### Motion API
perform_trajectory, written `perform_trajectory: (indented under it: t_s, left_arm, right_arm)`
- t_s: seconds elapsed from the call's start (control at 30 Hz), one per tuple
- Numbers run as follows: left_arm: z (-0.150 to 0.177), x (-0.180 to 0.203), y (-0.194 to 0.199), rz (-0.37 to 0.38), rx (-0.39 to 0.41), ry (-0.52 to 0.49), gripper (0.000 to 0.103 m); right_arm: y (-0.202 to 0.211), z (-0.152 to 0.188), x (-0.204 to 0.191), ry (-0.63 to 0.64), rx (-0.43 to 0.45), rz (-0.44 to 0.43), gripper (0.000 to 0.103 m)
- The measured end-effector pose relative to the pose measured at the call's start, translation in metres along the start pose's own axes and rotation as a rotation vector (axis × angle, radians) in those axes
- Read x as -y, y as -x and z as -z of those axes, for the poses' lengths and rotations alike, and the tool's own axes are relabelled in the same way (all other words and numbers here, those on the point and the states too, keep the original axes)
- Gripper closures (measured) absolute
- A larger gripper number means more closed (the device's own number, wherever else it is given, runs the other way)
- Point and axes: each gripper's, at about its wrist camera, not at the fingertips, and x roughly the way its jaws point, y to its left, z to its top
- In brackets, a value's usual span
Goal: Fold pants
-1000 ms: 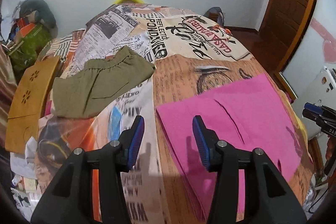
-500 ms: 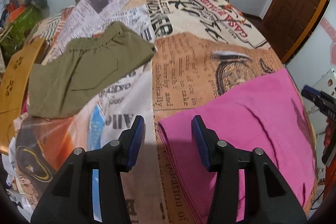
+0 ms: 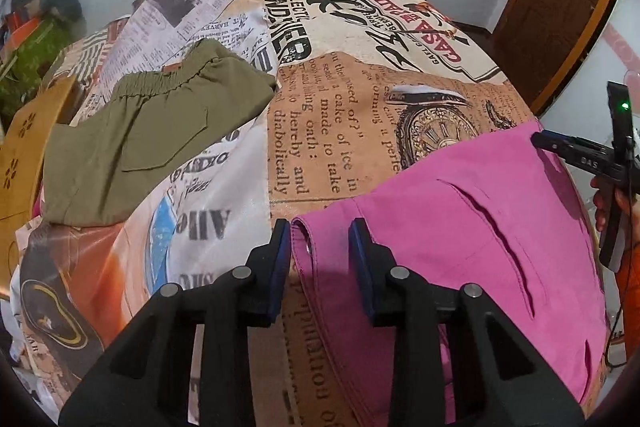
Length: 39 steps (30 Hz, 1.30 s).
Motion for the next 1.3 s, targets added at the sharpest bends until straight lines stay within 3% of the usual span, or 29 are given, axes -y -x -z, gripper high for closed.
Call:
perform_trajectory:
  t_s: [0.1, 0.23, 0.6, 0.8, 0.97, 1.13, 1.3]
  left_arm:
    - [-0.002, 0.003, -0.002, -0.020, 0.005, -0.013, 0.080]
    - [-0.005, 0.012, 0.001, -0.068, 0.036, -0.058, 0.087]
    - [0.000, 0.000, 0.002, -0.122, 0.051, -0.072, 0.091]
    - [-0.004, -0.007, 0.009, -0.086, 0.027, -0.041, 0.091]
    - [-0.015, 0.000, 0.040, -0.074, 0.093, -0.047, 0.091]
    - [-0.027, 0.022, 0.048, -0.014, 0.116, -0.077, 0.091]
    - [-0.028, 0.038, 0.019, 0.015, 0.045, -0.087, 0.091]
  right_arm:
    - [-0.006, 0.001, -0.001, 0.011, 0.006, 0.002, 0.065]
    - [-0.006, 0.002, -0.003, 0.058, 0.023, 0.051, 0.095]
    - [-0.012, 0.000, -0.001, 0.079, 0.017, 0.073, 0.098]
    - [-0.006, -0.012, -0.006, 0.058, -0.041, 0.086, 0.097]
    - [0.028, -0.019, -0.030, 0.121, 0.039, 0.048, 0.095]
    - [0.038, -0.018, -0.062, 0.163, 0.073, -0.045, 0.069]
    - [0.008, -0.007, -0.089, 0.228, 0.002, -0.094, 0.069]
